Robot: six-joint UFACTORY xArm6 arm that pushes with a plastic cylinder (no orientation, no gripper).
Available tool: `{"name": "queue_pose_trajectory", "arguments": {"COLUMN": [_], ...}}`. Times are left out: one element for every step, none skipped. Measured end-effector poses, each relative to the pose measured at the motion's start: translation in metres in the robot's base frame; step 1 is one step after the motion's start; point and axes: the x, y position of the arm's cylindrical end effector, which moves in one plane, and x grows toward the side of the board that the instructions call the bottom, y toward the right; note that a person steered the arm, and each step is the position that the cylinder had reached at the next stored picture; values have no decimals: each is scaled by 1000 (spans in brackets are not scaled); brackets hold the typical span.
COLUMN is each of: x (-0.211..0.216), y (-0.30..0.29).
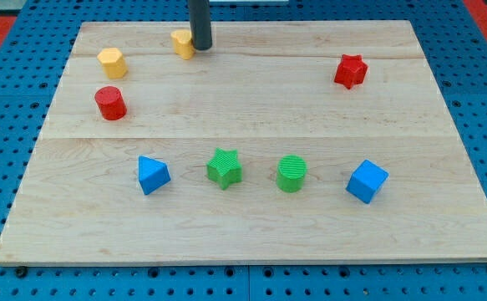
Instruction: Touch the bottom of the blue triangle
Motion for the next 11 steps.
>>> {"name": "queue_pose_trajectory", "arguments": {"x": [-29,-38,25,23,20,-9,12,33,101,207,314], "y": [-5,-89,-65,-21,-48,-103,-138,-161,-231,-222,-139]}}
